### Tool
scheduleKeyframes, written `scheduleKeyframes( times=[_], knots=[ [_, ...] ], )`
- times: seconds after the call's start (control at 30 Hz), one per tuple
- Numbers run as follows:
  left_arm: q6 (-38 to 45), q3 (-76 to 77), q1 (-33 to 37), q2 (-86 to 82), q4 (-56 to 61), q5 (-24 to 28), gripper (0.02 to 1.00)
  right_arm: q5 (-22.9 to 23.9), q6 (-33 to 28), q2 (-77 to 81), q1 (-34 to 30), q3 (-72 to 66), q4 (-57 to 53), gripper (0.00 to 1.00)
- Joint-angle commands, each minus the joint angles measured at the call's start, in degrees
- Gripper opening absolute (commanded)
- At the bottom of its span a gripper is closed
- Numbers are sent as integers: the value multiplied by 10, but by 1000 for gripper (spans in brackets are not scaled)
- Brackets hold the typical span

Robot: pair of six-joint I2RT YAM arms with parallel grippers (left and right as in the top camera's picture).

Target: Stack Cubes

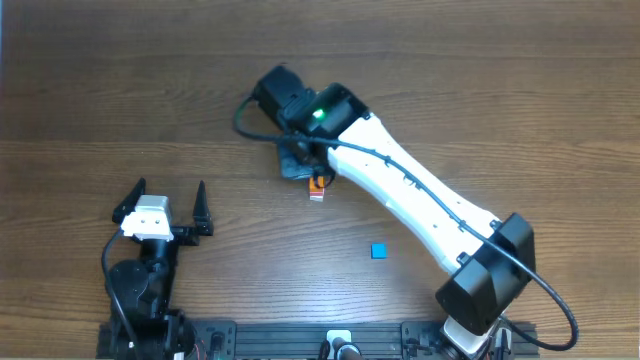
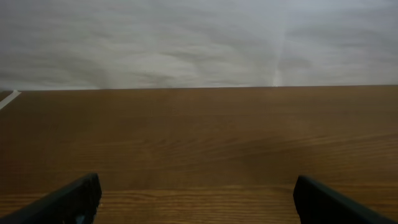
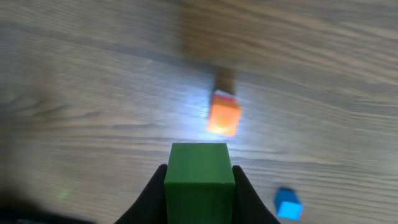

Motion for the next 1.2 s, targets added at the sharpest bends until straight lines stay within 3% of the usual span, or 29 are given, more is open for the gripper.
scheduleKeyframes(
  times=[0.03,1.2],
  knots=[
    [10,-3,-3,-4,0,3,1000,-11,40,6,1,-10,2,12],
    [10,-3,-3,-4,0,3,1000,-8,70,91,-25,-48,19,12]
  ],
)
